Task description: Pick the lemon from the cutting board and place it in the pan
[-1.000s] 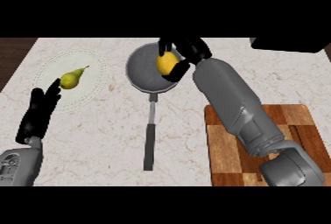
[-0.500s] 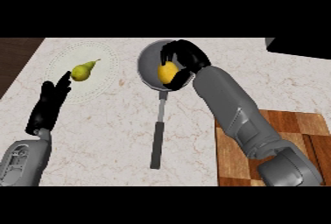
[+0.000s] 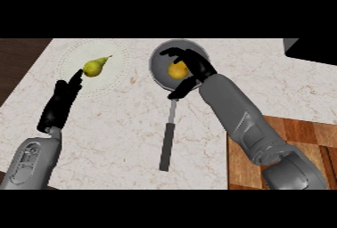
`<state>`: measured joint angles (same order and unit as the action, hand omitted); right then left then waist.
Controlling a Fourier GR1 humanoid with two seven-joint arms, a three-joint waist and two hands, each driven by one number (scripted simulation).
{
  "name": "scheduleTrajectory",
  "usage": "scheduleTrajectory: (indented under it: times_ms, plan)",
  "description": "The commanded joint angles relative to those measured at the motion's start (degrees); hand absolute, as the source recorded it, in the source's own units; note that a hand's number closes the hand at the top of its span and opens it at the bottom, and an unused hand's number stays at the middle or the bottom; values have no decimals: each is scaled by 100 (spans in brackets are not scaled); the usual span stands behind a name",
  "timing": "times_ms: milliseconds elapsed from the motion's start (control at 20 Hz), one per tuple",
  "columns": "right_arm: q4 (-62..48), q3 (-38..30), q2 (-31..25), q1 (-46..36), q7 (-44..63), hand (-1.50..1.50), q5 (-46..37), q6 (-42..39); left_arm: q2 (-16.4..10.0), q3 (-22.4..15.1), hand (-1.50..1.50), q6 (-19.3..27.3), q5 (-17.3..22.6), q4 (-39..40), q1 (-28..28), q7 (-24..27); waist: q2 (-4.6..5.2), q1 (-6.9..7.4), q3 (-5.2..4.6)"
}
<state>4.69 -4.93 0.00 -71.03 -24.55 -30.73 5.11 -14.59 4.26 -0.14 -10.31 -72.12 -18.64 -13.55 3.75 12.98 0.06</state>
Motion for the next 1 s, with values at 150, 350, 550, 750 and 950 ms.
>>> scheduleTrajectory:
  times_ms: [150, 350, 550, 750, 950]
  plan:
    - [32, -423, 0, 35, -452, -150, 580, 9, 74, -51, 0, 10, -20, 45, -108, -85, -16, 47, 11]
    - [61, -726, 0, -38, -643, -150, 978, 216, 20, 10, 0, 17, -24, 156, -111, 19, -37, 20, 3]
    - [26, -981, 0, -68, -656, -150, 1270, 460, -38, 117, 0, 48, 3, 217, -172, -116, -54, -184, 2]
    - [109, -1120, 0, -176, -430, -150, 1348, 519, -97, 252, 0, 158, 22, 131, -23, -75, -102, -528, -1]
    - [126, -1284, -570, -107, -381, -150, 1487, 173, -146, 289, 0, 185, -11, 126, 223, 30, -121, -682, 0]
